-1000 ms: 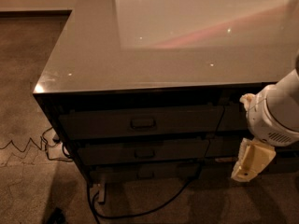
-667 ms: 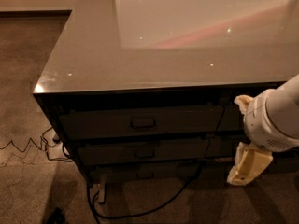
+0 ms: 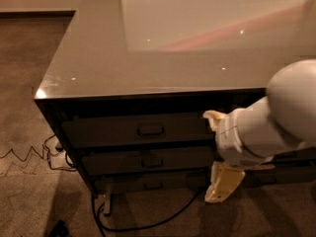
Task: Open top drawer
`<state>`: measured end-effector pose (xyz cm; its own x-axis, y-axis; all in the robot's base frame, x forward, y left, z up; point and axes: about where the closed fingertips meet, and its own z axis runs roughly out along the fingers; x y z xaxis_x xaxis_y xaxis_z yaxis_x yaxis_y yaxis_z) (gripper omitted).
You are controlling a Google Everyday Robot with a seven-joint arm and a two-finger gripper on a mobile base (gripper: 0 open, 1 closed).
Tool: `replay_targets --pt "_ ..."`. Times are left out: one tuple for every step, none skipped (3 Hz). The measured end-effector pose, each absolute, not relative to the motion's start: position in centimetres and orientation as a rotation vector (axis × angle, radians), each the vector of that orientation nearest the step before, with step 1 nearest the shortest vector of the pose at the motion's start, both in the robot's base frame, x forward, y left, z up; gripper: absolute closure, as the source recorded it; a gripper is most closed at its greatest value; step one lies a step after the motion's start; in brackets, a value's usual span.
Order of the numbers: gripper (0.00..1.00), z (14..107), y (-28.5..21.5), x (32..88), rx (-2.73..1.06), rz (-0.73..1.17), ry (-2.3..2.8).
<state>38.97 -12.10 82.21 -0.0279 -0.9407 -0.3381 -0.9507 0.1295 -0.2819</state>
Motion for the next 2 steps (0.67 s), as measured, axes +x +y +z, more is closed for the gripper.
replay_targets --pt "0.00 79.1 -10.3 40.1 -1.900 0.041 1.967" --pt "0.00 77.7 -9.5 42.1 -1.932 -0.013 1.979"
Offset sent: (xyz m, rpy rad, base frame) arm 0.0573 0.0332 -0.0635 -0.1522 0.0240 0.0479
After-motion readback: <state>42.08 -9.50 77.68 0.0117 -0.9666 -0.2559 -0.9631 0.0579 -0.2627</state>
